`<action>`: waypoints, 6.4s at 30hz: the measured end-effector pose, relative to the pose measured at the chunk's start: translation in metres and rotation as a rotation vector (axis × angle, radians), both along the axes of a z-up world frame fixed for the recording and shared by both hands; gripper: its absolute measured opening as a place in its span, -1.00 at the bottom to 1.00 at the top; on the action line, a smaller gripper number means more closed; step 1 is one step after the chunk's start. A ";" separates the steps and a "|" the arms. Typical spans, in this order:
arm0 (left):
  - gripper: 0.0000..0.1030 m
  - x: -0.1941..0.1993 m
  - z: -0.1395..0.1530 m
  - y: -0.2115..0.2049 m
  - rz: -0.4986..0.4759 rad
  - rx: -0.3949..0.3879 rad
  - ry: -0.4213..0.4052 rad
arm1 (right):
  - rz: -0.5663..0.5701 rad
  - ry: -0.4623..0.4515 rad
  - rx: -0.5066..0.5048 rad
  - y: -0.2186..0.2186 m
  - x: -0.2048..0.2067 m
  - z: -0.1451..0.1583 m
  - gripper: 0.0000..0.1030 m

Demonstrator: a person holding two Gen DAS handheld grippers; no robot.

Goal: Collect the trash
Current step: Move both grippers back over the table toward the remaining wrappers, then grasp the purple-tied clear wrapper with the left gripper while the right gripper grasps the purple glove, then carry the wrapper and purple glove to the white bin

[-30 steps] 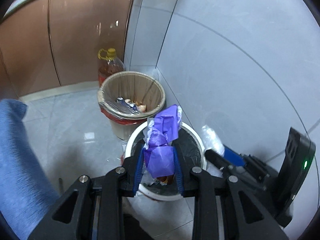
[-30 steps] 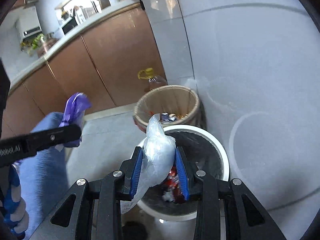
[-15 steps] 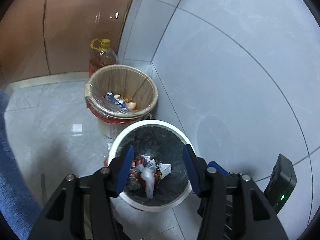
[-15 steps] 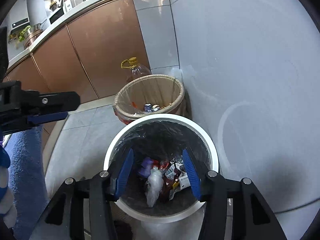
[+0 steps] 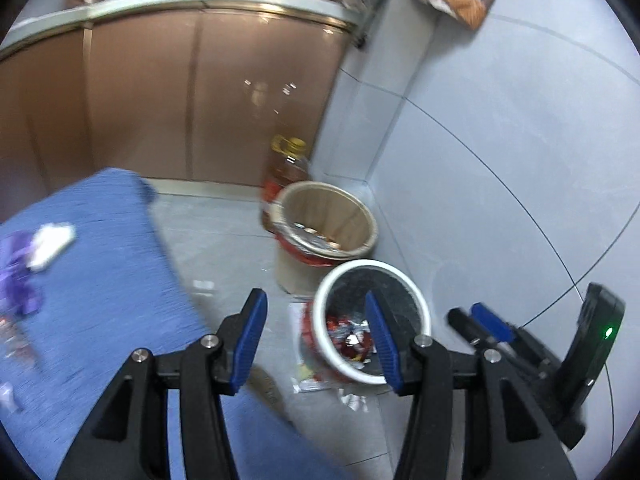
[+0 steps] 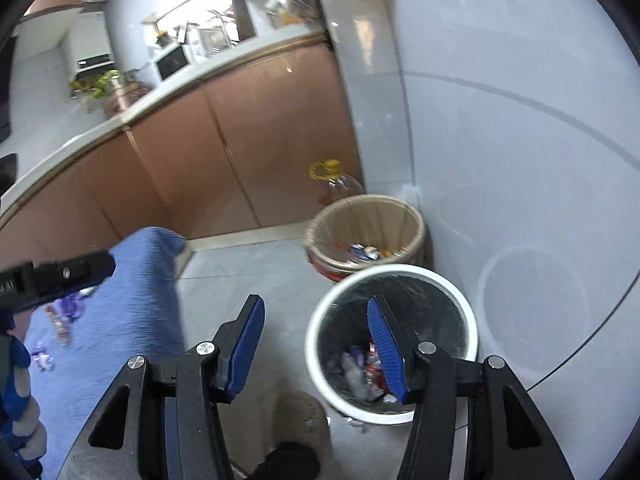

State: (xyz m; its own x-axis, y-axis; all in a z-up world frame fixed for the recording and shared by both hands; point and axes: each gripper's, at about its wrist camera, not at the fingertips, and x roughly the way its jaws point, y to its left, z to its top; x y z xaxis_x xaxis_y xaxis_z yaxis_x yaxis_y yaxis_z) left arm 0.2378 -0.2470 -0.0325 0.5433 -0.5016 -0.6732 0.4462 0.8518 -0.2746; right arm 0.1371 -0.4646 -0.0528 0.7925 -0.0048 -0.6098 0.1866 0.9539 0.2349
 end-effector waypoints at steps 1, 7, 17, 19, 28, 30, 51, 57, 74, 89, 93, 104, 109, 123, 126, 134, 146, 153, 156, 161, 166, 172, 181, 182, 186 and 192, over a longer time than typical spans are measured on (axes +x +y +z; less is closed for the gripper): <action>-0.05 -0.007 0.005 0.012 0.017 -0.004 -0.009 | 0.013 -0.010 0.000 0.006 -0.001 0.006 -0.01; -0.05 -0.052 0.026 0.091 0.131 -0.019 -0.060 | 0.110 -0.069 -0.015 0.051 -0.018 0.039 -0.01; 0.04 -0.125 0.027 0.215 0.324 -0.027 -0.104 | 0.263 -0.136 -0.039 0.117 -0.042 0.071 0.01; 0.04 -0.134 0.025 0.232 0.349 -0.031 -0.102 | 0.295 -0.143 -0.035 0.128 -0.043 0.074 0.01; 0.04 -0.141 0.004 0.281 0.447 -0.052 -0.057 | 0.381 -0.137 -0.038 0.162 -0.048 0.074 0.01; 0.04 -0.138 -0.003 0.286 0.461 -0.052 -0.043 | 0.392 -0.127 -0.036 0.165 -0.045 0.070 0.01; 0.04 -0.052 -0.072 0.328 0.642 -0.097 0.145 | 0.512 -0.024 0.005 0.200 0.033 0.022 0.01; 0.04 -0.031 -0.081 0.338 0.684 -0.119 0.164 | 0.561 -0.014 0.013 0.218 0.056 0.014 0.01; -0.15 0.003 -0.106 0.348 0.696 -0.128 0.172 | 0.660 0.049 0.065 0.267 0.121 -0.016 0.01; -0.47 0.025 -0.112 0.355 0.669 -0.146 0.129 | 0.717 0.088 0.074 0.307 0.158 -0.038 0.01; -0.47 0.026 -0.114 0.358 0.666 -0.165 0.121 | 0.746 0.097 0.082 0.317 0.159 -0.042 0.01; -0.47 0.016 -0.123 0.375 0.648 -0.239 0.122 | 0.789 0.093 0.076 0.352 0.176 -0.044 0.01; -0.47 0.013 -0.125 0.381 0.642 -0.259 0.123 | 0.798 0.080 0.044 0.371 0.185 -0.041 0.01; -0.47 0.005 -0.127 0.392 0.639 -0.289 0.125 | 0.801 0.116 0.015 0.390 0.197 -0.052 -0.46; -0.47 0.002 -0.125 0.388 0.646 -0.284 0.122 | 0.800 0.093 0.030 0.384 0.191 -0.044 -0.48; -0.47 -0.011 -0.115 0.389 0.653 -0.294 0.128 | 0.780 0.018 0.022 0.361 0.162 -0.002 -0.48; -0.47 -0.083 -0.050 0.397 0.676 -0.301 0.030 | 0.724 -0.073 0.033 0.303 0.082 0.059 -0.48; -0.47 -0.127 -0.011 0.386 0.661 -0.291 -0.040 | 0.701 -0.130 0.038 0.274 0.025 0.089 -0.48; -0.47 -0.143 0.005 0.381 0.649 -0.289 -0.073 | 0.693 -0.156 0.044 0.264 0.003 0.101 -0.48; -0.47 -0.167 0.032 0.368 0.623 -0.281 -0.127 | 0.665 -0.203 0.058 0.243 -0.033 0.113 -0.48; -0.47 -0.182 0.051 0.345 0.581 -0.266 -0.161 | 0.618 -0.233 0.061 0.220 -0.058 0.123 -0.48; -0.47 -0.181 0.069 0.307 0.503 -0.261 -0.177 | 0.527 -0.263 0.058 0.176 -0.077 0.126 -0.48; -0.47 -0.122 0.081 0.187 0.304 -0.176 -0.151 | 0.334 -0.237 0.035 0.092 -0.071 0.101 -0.48; -0.47 -0.111 0.078 0.167 0.274 -0.160 -0.141 | 0.311 -0.225 0.035 0.083 -0.068 0.095 -0.48; -0.47 -0.073 0.064 0.100 0.180 -0.111 -0.098 | 0.226 -0.174 0.030 0.046 -0.050 0.065 -0.48; -0.47 -0.017 0.024 -0.003 0.036 -0.038 -0.021 | 0.117 -0.078 0.049 -0.007 -0.015 0.014 -0.48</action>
State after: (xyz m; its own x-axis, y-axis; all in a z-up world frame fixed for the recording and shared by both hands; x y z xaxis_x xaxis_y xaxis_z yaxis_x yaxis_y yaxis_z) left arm 0.2205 -0.2501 -0.0089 0.5751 -0.5063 -0.6425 0.4215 0.8566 -0.2977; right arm 0.1220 -0.4713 -0.0388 0.8311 0.1183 -0.5434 0.0544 0.9552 0.2911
